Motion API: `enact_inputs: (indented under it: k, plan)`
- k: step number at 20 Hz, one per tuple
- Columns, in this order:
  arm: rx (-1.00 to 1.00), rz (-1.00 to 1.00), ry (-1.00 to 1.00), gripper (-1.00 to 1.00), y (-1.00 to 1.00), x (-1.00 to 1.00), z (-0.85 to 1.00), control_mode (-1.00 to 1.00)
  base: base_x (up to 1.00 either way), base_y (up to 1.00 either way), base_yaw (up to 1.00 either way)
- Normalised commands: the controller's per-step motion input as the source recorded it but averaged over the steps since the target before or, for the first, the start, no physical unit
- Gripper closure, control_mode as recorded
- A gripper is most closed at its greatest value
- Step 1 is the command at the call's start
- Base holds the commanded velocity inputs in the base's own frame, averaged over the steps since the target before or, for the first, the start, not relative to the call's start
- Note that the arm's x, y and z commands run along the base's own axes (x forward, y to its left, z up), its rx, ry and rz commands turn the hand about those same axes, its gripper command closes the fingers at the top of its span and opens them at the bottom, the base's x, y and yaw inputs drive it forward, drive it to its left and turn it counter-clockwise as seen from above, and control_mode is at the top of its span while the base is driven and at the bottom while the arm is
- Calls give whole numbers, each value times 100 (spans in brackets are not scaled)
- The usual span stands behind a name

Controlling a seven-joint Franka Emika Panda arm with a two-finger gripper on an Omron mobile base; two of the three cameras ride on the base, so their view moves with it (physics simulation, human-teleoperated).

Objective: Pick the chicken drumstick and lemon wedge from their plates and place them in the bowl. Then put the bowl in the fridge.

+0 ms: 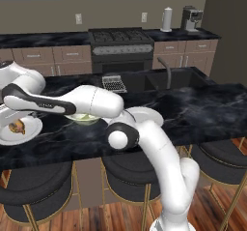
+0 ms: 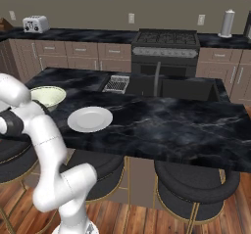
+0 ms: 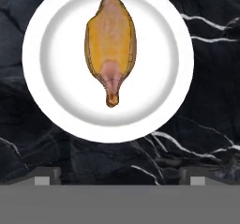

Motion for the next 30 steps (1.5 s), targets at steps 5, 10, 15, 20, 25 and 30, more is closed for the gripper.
enact_inputs:
  k: [5,10,15,20,25,30]
  plan:
    - [-8,0,0,-100,1,13,-17,-100,0,0,0]
    - [0,0,0,-100,2,13,-13,-100,0,0,0]
    - [0,0,-3,-100,7,11,-13,-100,0,0,0]
    - [0,0,-9,-100,8,7,-16,-100,0,0,0]
    - [0,0,-14,-100,12,13,-7,-100,0,0,0]
    - [7,0,-12,-100,17,7,-4,-100,0,0,0]
